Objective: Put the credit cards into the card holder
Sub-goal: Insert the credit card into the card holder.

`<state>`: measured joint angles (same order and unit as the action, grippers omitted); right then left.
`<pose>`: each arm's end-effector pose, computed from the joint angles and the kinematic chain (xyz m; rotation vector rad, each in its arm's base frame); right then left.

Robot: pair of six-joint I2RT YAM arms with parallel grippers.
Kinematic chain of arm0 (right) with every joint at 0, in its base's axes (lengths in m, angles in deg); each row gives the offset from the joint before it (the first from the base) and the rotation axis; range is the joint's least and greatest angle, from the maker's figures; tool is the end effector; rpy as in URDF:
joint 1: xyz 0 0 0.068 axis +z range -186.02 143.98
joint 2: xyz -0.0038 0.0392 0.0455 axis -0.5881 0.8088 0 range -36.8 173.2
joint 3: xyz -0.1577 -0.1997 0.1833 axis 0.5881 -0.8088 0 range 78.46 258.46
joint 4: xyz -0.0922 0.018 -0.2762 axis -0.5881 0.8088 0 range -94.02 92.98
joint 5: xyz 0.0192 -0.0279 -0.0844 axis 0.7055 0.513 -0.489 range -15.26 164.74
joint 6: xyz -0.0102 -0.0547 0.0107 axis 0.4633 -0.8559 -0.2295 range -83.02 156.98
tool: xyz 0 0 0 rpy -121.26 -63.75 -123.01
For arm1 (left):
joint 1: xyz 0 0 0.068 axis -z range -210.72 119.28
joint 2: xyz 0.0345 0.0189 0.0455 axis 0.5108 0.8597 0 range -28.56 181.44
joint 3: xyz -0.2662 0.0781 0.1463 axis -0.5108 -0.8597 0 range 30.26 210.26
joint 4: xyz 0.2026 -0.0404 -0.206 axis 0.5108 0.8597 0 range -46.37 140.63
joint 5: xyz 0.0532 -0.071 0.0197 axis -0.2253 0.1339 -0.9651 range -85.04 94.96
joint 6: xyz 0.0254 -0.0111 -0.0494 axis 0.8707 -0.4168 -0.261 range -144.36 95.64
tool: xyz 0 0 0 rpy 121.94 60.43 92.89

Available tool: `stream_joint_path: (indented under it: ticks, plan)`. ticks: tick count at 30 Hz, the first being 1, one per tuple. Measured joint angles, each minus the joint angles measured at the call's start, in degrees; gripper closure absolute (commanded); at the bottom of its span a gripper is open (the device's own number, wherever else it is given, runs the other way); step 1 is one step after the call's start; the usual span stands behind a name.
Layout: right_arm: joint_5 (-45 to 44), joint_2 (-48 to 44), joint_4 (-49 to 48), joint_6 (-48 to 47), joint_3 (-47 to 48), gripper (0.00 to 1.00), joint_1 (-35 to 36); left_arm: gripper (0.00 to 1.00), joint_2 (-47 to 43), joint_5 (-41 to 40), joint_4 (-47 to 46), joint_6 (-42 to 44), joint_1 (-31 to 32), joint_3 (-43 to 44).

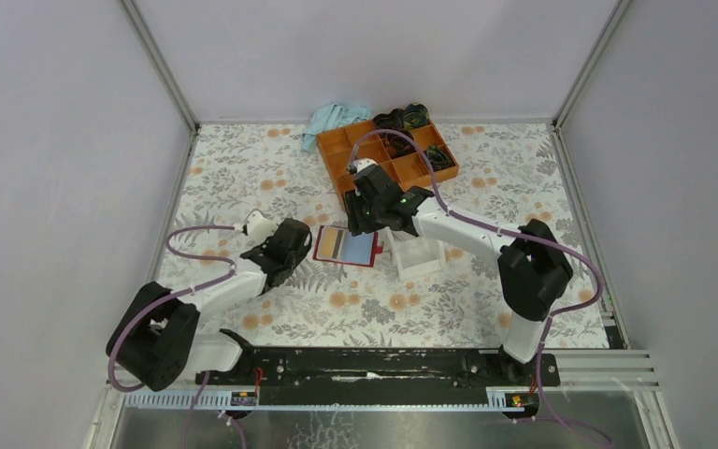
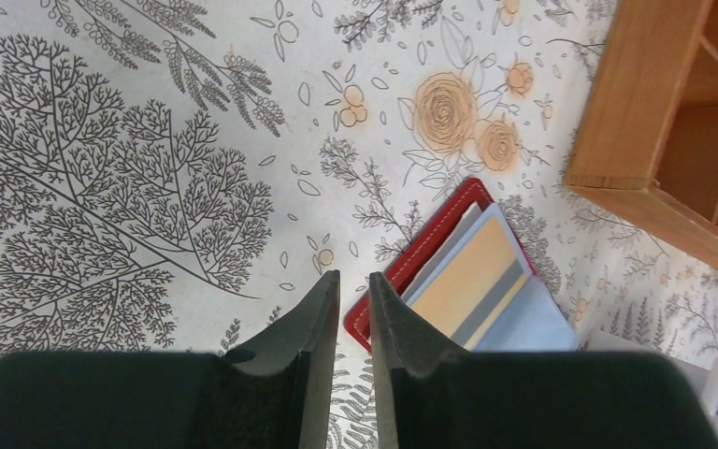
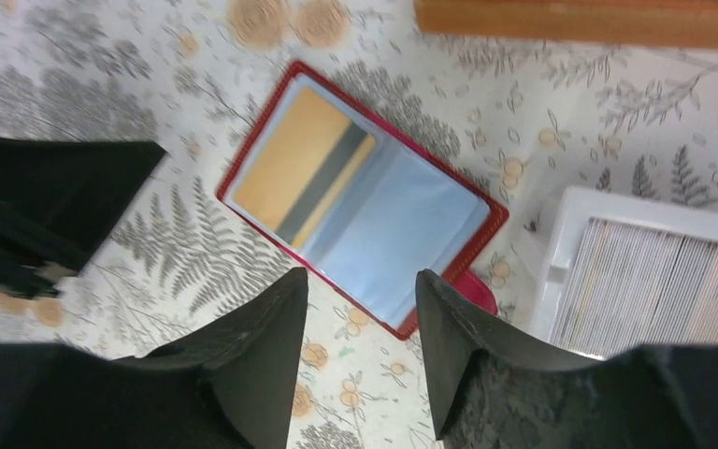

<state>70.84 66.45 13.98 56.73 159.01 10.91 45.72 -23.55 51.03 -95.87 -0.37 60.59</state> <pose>0.3126 0.3307 0.2857 -0.5134 2.2788 0.5227 0.2220 -0.1081 0.1740 -1.0145 2.1108 -0.2616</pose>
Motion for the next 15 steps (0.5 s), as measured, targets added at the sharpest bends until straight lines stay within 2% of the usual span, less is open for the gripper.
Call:
stream_joint_path:
  ticks: [5,15]
  plan:
    - [-0.07,0.68,0.2,0.0,-3.41,0.47,0.0,0.75,-1.7,0.83,-0.35,1.66,0.0,0.0]
    - [-1.29,2.54,0.15,-0.24,-3.61,0.45,0.0,0.74,-0.31,4.83,-3.08,5.35,1.25,0.2]
